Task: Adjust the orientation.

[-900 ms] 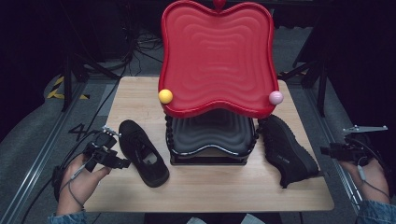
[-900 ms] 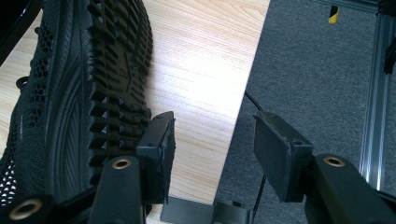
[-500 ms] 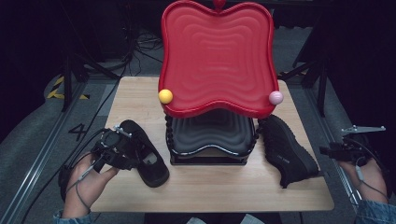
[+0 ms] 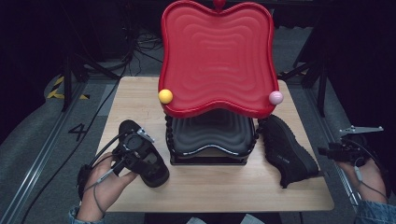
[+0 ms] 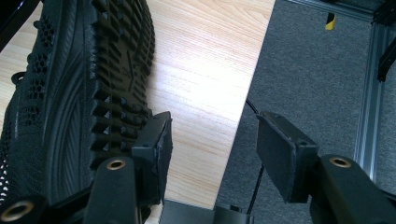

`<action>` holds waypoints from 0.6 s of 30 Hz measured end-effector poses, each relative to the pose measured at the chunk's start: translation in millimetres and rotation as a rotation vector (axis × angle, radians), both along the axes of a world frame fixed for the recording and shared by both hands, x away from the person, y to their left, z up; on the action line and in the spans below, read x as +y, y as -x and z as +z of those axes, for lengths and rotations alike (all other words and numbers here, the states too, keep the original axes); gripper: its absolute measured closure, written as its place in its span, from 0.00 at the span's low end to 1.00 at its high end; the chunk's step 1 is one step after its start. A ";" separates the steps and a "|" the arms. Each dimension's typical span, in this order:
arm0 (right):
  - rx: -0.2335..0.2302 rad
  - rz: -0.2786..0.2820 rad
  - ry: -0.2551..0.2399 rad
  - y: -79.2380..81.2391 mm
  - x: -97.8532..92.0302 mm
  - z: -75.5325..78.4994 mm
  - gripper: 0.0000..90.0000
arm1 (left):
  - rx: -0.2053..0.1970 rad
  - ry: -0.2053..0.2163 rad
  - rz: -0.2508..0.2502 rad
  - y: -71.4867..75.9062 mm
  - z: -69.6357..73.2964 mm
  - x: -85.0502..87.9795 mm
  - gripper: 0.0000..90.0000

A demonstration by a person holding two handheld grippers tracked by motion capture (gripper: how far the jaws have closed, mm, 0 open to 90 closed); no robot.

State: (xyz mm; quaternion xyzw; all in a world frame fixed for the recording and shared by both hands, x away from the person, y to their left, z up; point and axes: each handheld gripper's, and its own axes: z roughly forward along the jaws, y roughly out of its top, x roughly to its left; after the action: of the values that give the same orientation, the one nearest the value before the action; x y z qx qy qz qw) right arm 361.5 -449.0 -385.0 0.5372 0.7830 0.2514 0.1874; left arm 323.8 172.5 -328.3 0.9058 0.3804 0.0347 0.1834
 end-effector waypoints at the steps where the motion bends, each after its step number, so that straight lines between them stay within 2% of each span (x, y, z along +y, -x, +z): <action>1: 0.003 0.000 -0.003 0.1 0.6 0.1 0.51 | 0.011 0.010 0.008 -0.5 -2.4 -3.8 0.37; 2: 0.001 0.004 0.003 -0.1 1.7 -0.3 0.51 | 0.016 0.013 0.007 -1.7 -4.1 -5.4 0.35; 3: 0.003 0.003 0.001 -0.1 2.4 -0.4 0.51 | 0.032 0.034 0.036 -4.2 -9.4 -10.5 0.33; 5: 0.001 0.008 0.004 -0.5 3.2 -0.8 0.50 | 0.032 0.033 0.047 -6.1 -13.0 -13.0 0.32; 8: -0.003 0.011 0.010 -0.7 3.3 -1.3 0.50 | 0.043 -0.002 0.096 -9.8 -21.8 -19.7 0.31; 9: -0.005 0.010 0.010 -0.4 3.3 -1.2 0.50 | 0.039 -0.028 0.108 -11.2 -24.9 -21.4 0.31; 14: -0.001 0.010 0.006 0.1 2.4 -1.5 0.50 | 0.065 -0.033 0.118 -13.6 -33.0 -23.8 0.34; 17: 0.004 0.010 0.002 -0.4 2.4 -3.1 0.50 | 0.086 -0.044 0.108 -18.0 -39.7 -23.2 0.40; 18: 0.005 0.012 0.004 -0.7 2.3 -3.5 0.50 | 0.096 -0.034 0.115 -18.8 -41.8 -23.5 0.44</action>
State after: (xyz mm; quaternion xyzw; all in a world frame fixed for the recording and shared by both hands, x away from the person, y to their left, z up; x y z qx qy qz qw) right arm 362.2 -446.7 -388.5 0.5327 0.7872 0.2497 0.1849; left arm 342.6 149.0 -370.1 0.8861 0.4394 0.0080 0.1472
